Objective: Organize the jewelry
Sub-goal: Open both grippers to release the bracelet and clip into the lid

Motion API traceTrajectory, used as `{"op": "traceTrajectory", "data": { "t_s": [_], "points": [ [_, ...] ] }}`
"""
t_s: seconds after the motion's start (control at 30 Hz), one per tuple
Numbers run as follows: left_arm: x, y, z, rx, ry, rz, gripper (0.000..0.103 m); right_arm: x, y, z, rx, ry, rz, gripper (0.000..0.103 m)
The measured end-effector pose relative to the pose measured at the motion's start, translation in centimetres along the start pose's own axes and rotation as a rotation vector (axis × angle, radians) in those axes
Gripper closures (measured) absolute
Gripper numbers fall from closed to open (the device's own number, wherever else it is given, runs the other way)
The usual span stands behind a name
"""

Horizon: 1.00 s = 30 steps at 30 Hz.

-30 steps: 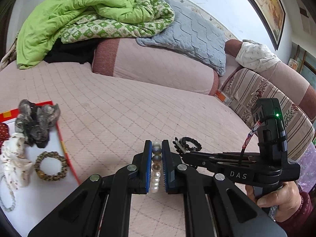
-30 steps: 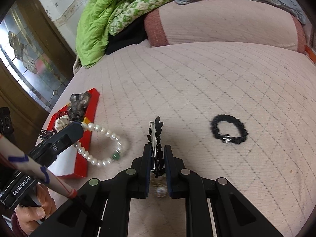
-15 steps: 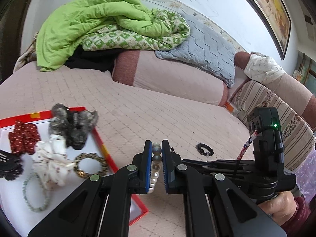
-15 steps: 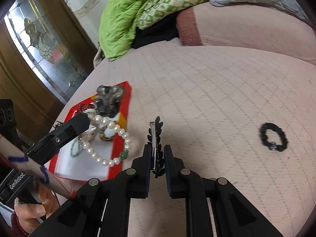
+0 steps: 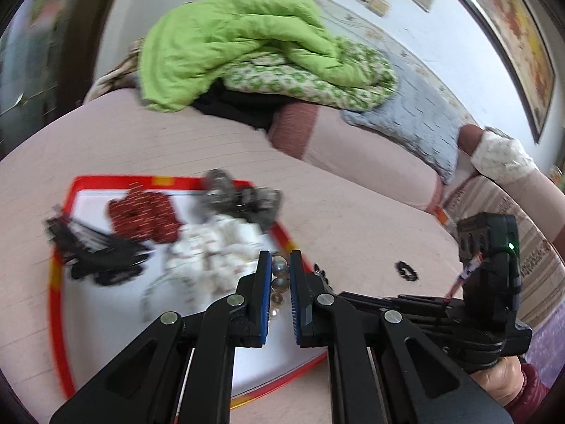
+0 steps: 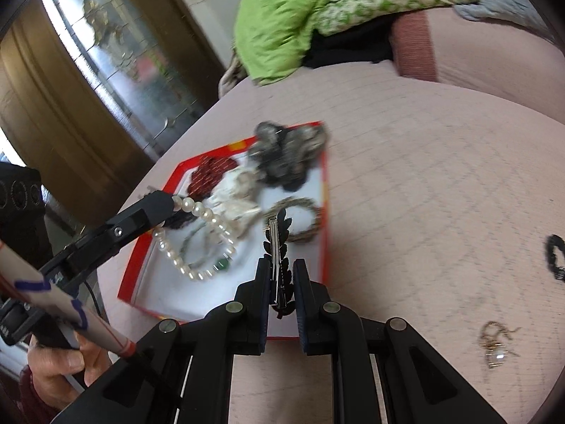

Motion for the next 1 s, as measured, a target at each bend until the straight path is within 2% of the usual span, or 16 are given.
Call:
{"op": "traceTrajectory", "data": {
  "t_s": [0.23, 0.47, 0.77, 1.0],
  "points": [
    [-4.6, 1.7, 1.2, -0.013, 0.070, -0.066, 0.094, -2.8, -3.0, 1.7, -0.059, 0.054, -0.011, 0.089],
    [-7.2, 1.7, 2.2, -0.046, 0.122, -0.105, 0.094, -3.2, -5.2, 2.1, -0.087, 0.065, 0.015, 0.089],
    [-5.9, 1.2, 1.9, -0.042, 0.096, -0.088, 0.094, -3.0, -5.7, 2.6, -0.109, 0.070, 0.022, 0.086],
    [-2.4, -0.3, 1.3, -0.043, 0.046, -0.038, 0.094, -1.1, -1.4, 0.4, 0.002, 0.015, 0.003, 0.086]
  ]
}}
Point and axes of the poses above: each gripper's, at about its wrist camera, not at the fingertips, and y roughly against the way its jaws point, x to its right, z to its underside, the point moved 8 cm from there along -y, roughly the way its jaws point, and after that the axes turned 5 degrees about -y, right-handed, at the moved point
